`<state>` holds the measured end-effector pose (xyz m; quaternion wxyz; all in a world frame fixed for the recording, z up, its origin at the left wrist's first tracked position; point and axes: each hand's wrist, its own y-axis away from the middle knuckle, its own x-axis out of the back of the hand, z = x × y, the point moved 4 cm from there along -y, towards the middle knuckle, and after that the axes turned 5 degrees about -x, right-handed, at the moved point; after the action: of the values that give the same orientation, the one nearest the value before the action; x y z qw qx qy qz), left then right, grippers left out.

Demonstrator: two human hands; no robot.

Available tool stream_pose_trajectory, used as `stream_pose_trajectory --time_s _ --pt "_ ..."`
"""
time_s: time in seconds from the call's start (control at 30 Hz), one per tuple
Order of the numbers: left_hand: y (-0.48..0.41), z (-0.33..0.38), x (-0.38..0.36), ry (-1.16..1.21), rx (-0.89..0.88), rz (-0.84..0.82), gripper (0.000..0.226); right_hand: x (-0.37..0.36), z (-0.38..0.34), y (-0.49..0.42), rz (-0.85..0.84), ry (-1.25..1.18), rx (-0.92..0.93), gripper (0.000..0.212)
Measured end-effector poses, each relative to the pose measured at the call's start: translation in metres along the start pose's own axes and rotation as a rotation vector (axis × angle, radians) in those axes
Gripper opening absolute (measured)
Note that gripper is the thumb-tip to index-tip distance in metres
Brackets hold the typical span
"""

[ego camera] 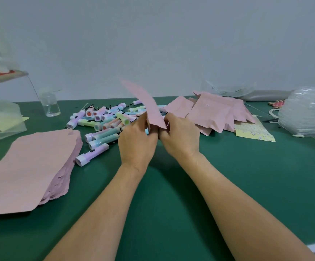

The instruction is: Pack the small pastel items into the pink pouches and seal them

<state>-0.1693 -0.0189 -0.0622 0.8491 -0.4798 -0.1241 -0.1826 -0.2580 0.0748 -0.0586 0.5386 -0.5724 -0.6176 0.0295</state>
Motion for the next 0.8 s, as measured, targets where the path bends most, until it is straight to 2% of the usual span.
stream_pose_trajectory --time_s 0.07,0.13,0.2,0.27,0.37,0.47,0.53,0.67,0.7,0.8 --pt "-0.001 -0.009 -0.005 0.080 0.068 -0.026 0.029 0.001 -0.002 0.000 0.010 0.068 0.085 0.039" --pt "0.001 -0.014 -0.008 0.158 0.090 -0.037 0.033 -0.002 -0.004 0.001 -0.042 0.110 0.140 0.042" --pt "0.002 -0.016 -0.009 0.248 0.108 0.005 0.043 -0.006 -0.008 0.003 -0.088 0.125 0.126 0.042" --pt "0.002 -0.018 -0.011 0.282 0.116 0.018 0.049 -0.007 -0.011 0.002 -0.066 0.095 0.059 0.041" --pt "0.003 -0.018 -0.011 0.175 0.090 0.039 0.028 -0.003 -0.005 -0.002 -0.044 0.011 -0.059 0.047" --pt "0.005 -0.016 -0.010 0.156 0.071 0.066 0.023 -0.006 0.002 -0.002 -0.105 -0.070 -0.085 0.028" --pt "0.004 -0.018 -0.009 0.183 0.055 0.076 0.018 -0.008 -0.001 0.001 -0.141 -0.108 -0.066 0.028" --pt "0.002 -0.018 -0.008 0.197 0.020 0.081 0.029 0.007 -0.008 0.002 0.053 -0.299 -0.063 0.034" --pt "0.002 -0.018 -0.008 0.207 0.033 0.074 0.030 0.009 -0.008 0.001 0.069 -0.281 -0.060 0.033" --pt "0.003 -0.026 -0.009 0.174 0.057 0.061 0.026 0.004 -0.017 0.005 -0.018 -0.020 0.011 0.040"
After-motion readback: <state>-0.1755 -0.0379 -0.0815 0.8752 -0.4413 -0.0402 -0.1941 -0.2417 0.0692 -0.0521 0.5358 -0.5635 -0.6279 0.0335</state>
